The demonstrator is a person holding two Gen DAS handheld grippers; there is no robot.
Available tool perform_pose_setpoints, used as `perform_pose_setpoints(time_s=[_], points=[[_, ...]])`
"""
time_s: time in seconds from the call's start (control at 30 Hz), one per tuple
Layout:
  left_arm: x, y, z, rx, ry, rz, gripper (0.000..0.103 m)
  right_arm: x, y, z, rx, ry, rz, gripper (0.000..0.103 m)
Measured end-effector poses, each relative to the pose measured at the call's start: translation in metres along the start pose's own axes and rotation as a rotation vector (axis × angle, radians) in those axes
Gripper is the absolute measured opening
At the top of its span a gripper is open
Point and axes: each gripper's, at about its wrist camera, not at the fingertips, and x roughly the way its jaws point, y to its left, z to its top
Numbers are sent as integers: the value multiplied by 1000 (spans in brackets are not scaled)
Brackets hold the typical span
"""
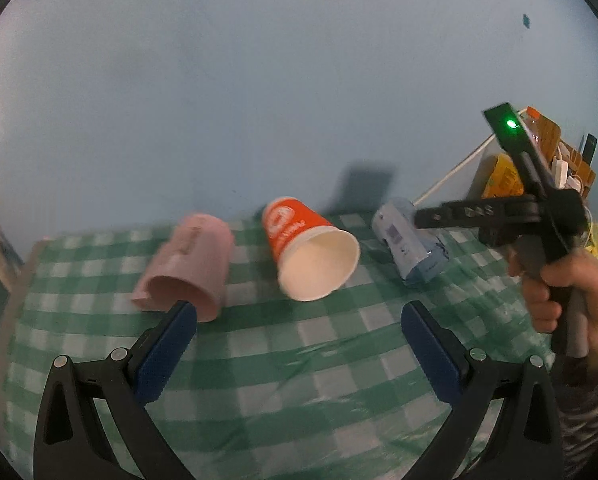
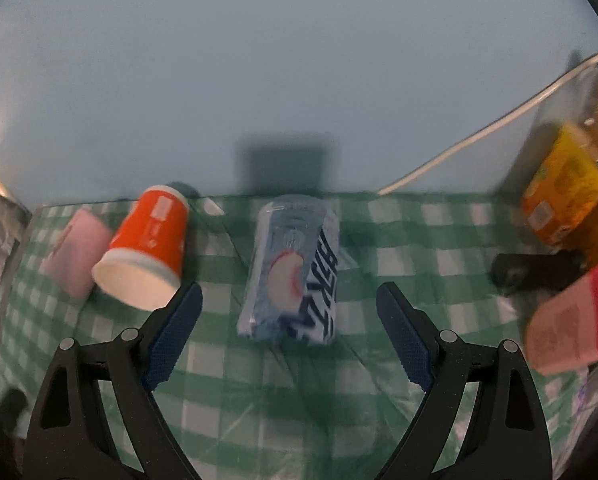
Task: Flip cup upside down
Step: 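Reach the right gripper to the clear blue-labelled cup and close on it, then lift the clear cup off the table with the right gripper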
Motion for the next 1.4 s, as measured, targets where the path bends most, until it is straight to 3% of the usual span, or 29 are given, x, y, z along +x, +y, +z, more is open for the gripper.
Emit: perform_pose_setpoints(time_s=[0.17, 0.3, 0.53, 0.6, 0.8, 0.97, 1.23, 1.4], points=[[27, -4, 8, -31, 66, -35, 103, 31, -8, 16, 52, 90, 25, 89], [42, -3, 11, -30, 97, -21, 103, 49, -13, 24, 78, 136, 40, 88], [52, 3, 9, -85, 128, -45, 103, 75, -11, 29, 106, 229, 75, 80], [52, 4, 8, -114, 133, -67, 103, 81, -13, 29, 122, 247, 89, 70], [46, 4, 7, -130, 130, -101, 103, 70, -16, 17, 128, 209, 113, 69], [40, 4, 3, -138, 126, -122, 103, 41, -17, -12, 116, 176, 161, 69], [23, 5, -10, -144, 126, -151, 103, 2, 15, -51, 36, 177, 248, 69], [4, 18, -22, -163, 106, -150, 103, -1, 37, -60, 10, 208, 307, 69]])
